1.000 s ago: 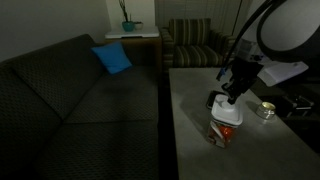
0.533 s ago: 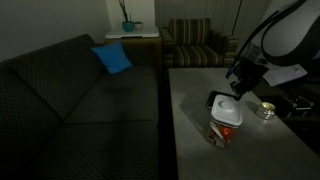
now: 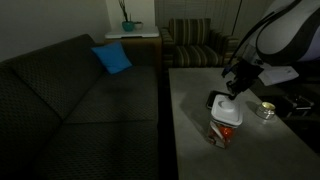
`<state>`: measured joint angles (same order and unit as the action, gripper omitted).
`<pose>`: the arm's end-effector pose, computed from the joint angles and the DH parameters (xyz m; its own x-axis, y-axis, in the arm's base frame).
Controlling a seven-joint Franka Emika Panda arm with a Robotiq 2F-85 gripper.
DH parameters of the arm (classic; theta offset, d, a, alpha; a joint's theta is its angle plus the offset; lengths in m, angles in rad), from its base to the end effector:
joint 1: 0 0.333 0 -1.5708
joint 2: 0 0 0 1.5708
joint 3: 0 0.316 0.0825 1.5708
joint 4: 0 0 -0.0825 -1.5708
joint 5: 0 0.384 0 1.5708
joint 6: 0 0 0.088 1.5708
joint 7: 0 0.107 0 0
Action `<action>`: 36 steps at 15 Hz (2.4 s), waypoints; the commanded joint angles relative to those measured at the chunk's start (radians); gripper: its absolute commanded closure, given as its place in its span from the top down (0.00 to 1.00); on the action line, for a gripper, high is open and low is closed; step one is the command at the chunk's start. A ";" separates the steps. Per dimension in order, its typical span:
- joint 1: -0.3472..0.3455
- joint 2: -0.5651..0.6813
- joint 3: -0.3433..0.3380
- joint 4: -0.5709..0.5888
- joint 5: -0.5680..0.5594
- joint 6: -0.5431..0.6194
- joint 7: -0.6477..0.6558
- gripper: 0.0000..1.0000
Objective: Place the lid on the container and push the button
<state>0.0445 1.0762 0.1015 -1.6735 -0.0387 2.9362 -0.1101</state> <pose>0.6414 0.0921 0.0011 0.9554 0.2199 0.1969 0.2343 -0.9707 -0.0530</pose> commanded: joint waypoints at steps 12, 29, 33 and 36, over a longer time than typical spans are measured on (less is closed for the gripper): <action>-0.014 -0.051 0.028 -0.042 -0.016 -0.056 -0.032 0.00; -0.003 -0.095 0.032 -0.080 -0.020 -0.011 -0.050 0.00; 0.024 -0.127 0.020 -0.117 -0.022 -0.026 -0.035 0.00; 0.029 -0.163 0.028 -0.178 -0.024 -0.008 -0.038 0.00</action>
<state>0.0696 0.9808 0.1276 -1.7527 -0.0483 2.9078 -0.1551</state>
